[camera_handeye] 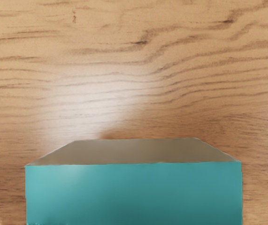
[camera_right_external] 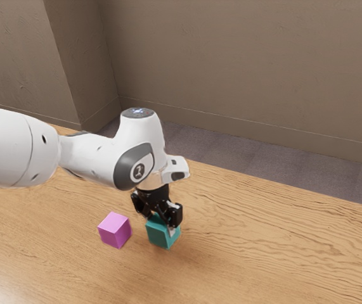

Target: Pick up the blue block with one arm, and put the blue block on the pink block with one arm

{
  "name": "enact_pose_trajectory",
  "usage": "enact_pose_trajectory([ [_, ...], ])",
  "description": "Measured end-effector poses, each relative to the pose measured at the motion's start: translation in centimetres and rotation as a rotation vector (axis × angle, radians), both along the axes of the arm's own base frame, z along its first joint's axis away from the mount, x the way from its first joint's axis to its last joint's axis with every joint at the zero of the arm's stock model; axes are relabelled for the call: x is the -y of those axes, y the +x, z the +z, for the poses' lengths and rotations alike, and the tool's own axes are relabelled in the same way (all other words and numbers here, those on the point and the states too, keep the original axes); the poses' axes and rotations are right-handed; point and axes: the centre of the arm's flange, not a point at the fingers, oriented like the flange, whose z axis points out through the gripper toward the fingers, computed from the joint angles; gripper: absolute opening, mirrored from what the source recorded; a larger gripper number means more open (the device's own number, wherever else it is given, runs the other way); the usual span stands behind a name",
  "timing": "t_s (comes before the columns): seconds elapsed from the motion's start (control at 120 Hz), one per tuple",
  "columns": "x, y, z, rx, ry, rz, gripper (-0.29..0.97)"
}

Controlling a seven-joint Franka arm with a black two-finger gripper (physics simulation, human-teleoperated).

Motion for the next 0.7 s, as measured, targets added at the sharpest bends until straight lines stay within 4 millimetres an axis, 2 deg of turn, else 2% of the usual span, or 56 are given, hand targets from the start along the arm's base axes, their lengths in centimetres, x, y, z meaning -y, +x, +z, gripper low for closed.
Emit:
enact_pose_trajectory([
  [0.108, -1.0, -0.1, 1.8, -0.008, -0.021, -0.047, 0.38],
  [0.192, -1.0, -1.3, 5.2, 0.017, -0.040, -0.115, 0.38],
  [0.267, -1.8, -2.2, 6.4, 0.025, -0.016, -0.125, 0.37],
  [0.4, -3.8, -3.3, 6.4, 0.010, 0.020, -0.086, 0.37],
  [0.6, -7.9, -3.5, 6.7, -0.018, 0.039, 0.073, 0.37],
  [0.7, -9.1, -3.9, 6.2, -0.043, 0.048, 0.139, 0.37],
])
